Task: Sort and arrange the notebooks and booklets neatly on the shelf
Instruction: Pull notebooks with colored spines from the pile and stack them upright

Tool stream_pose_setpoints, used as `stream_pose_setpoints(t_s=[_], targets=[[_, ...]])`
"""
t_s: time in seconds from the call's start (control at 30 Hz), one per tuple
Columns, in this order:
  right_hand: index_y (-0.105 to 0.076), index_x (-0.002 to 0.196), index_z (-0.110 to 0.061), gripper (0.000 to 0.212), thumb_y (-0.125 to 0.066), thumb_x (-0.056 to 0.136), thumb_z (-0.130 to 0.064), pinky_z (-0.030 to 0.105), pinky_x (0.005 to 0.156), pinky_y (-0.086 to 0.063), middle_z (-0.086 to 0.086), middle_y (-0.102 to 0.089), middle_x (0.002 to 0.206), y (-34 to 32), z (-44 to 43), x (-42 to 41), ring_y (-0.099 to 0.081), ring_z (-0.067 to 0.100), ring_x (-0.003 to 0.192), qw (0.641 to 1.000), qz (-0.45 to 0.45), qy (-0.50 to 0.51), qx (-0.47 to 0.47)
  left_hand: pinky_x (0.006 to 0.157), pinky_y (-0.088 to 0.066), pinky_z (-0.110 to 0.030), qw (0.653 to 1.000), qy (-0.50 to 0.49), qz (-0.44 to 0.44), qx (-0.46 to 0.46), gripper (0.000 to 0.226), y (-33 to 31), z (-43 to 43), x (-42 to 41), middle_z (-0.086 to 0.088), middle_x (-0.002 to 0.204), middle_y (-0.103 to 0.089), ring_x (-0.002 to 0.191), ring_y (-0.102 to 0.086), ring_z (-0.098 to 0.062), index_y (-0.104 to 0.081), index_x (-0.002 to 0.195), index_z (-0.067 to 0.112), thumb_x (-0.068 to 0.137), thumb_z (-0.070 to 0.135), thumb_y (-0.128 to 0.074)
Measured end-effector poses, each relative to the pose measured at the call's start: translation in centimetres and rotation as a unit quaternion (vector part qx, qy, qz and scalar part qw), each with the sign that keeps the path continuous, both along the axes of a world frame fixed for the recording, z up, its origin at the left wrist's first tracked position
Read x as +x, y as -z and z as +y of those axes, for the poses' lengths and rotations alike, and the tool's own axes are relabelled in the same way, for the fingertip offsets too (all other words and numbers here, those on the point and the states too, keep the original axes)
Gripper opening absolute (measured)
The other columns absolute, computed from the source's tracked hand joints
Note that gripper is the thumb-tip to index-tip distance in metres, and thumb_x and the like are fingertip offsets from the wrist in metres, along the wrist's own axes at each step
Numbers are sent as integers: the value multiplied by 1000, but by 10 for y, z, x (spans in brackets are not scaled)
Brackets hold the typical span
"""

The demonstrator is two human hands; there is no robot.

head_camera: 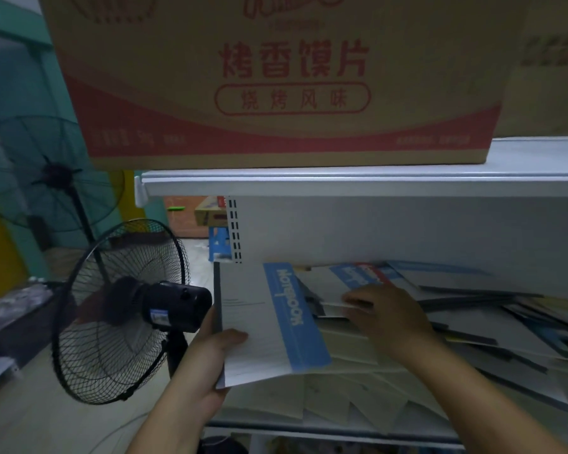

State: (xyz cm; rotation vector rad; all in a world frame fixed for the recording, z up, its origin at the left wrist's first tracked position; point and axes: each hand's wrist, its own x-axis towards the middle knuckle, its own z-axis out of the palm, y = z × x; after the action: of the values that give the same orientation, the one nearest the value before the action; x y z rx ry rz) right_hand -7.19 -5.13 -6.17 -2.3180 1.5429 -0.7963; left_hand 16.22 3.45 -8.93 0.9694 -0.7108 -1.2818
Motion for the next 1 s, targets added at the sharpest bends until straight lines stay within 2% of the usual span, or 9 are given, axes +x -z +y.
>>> stream_pose_setpoints(t_s=[0.07,0.23,0.33,0.4,0.47,0.57,0.7,0.8,1.0], targets=[[-68,114,-25,24,-54,94,-28,16,82,-38,-8,-62,123,-1,0,1,-57,11,113,998,-42,12,-54,73,-52,-45,1000,-4,-3,-8,56,-3,3,0,-11,106,-69,99,-62,-37,-58,120,29,83,-11,-44],[-76,96,-20,31,-51,77,-20,23,82,-51,4,-72,106,-7,34,39,-67,20,95,958,-44,-139,-246,77,-53,-44,999,-9,25,-19,32,-12,0,-10,-8,108,-71,98,-64,-33,-61,118,30,88,19,-53],[-76,93,-19,25,-57,77,-20,33,72,-58,6,-72,100,0,49,66,-68,26,86,944,41,-251,-212,68,-58,-40,998,-10,52,-19,39,-10,-7,-14,-16,111,-69,95,-67,-34,-57,123,20,84,19,-56],[-70,111,-20,27,-58,86,-20,32,93,-50,4,-63,121,3,51,69,-59,24,108,950,41,-274,-148,62,-59,-39,998,-28,55,-13,43,-5,-9,-12,-19,110,-68,91,-67,-34,-55,124,15,83,4,-55],[-50,134,-31,45,-57,91,-36,22,111,-26,-10,-37,147,2,48,56,-32,9,134,967,24,-252,-33,64,-57,-42,998,-30,53,-1,52,-1,-9,-6,-20,115,-66,97,-65,-36,-54,126,16,76,2,-58],[-29,144,-40,63,-57,87,-49,28,119,-8,-27,-16,148,-3,34,32,-10,-1,138,986,29,-163,19,77,-54,-47,999,-18,43,2,52,2,-7,4,-17,116,-65,105,-61,-38,-56,123,21,80,-7,-55],[-16,150,-27,66,-49,94,-37,25,116,-2,-10,-6,158,-3,15,15,-4,10,145,985,155,-62,30,85,-51,-49,999,-15,32,0,60,2,-3,11,-14,118,-65,108,-60,-38,-55,126,27,83,-14,-50],[-24,149,-22,55,-42,96,-20,26,115,-14,-1,-22,156,3,9,14,-21,16,142,979,201,-20,3,80,-52,-46,999,-23,27,-1,59,4,2,11,-10,112,-69,104,-63,-34,-54,126,29,84,-12,-50],[-72,106,-12,32,-56,81,-2,23,84,-49,7,-70,111,3,7,7,-67,23,99,968,1,36,-247,76,-53,-43,999,-33,19,-14,56,7,12,20,-5,117,-67,105,-64,-32,-50,131,30,87,-5,-52]])
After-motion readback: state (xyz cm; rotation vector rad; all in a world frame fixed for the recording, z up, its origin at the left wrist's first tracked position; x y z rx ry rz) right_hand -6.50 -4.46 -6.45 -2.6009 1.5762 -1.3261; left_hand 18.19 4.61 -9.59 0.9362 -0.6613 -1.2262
